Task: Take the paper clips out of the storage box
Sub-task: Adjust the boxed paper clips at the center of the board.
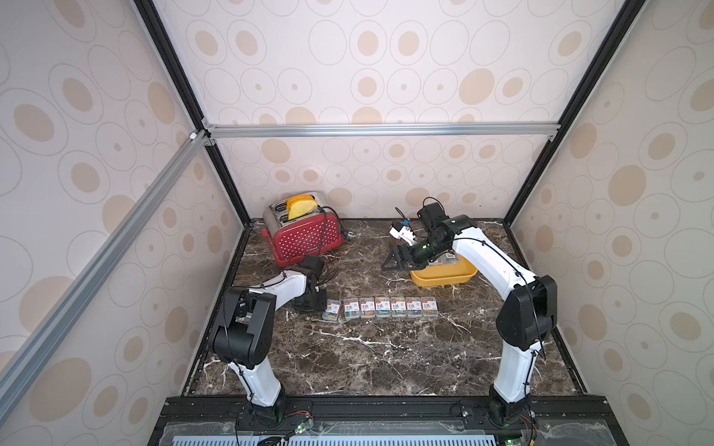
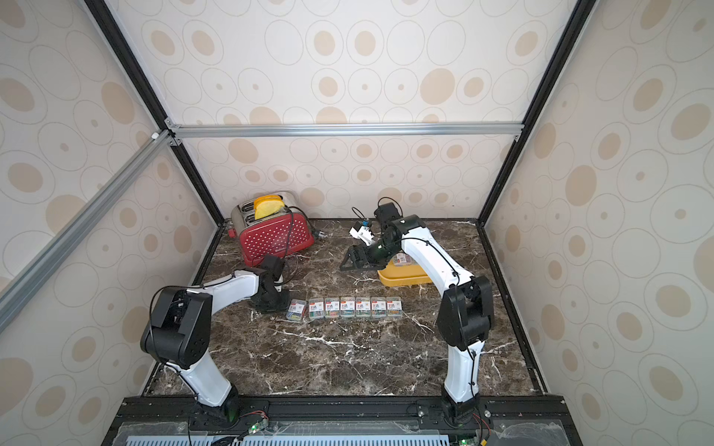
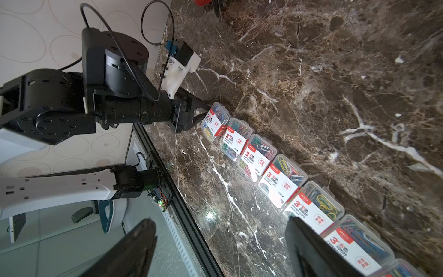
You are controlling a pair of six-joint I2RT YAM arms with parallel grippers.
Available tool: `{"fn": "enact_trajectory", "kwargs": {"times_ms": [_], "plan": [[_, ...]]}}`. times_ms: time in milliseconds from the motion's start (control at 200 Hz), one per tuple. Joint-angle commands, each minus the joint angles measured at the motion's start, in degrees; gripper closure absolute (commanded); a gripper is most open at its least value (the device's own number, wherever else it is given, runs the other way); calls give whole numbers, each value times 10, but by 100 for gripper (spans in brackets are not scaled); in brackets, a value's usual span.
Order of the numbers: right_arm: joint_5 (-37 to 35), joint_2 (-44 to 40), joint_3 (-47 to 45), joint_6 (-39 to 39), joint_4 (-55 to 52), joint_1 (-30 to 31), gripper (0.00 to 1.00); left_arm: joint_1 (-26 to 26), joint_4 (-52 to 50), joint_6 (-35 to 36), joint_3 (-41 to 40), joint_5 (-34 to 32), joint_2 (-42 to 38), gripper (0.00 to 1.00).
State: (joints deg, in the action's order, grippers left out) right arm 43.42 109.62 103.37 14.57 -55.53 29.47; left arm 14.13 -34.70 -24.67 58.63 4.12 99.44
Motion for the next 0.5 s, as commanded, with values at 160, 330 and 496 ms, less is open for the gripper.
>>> {"fn": "enact_trajectory", "kwargs": {"times_ms": [160, 330, 496], "plan": [[10, 11, 23, -8, -13, -2, 10, -3, 21, -4, 10, 9, 22, 55], [14, 18, 31, -9, -15, -1, 10, -2, 32, -10, 11, 26, 26, 55], [19, 23, 35, -8, -15, -1, 11, 2, 38, -13, 11, 33, 29, 55]]}}
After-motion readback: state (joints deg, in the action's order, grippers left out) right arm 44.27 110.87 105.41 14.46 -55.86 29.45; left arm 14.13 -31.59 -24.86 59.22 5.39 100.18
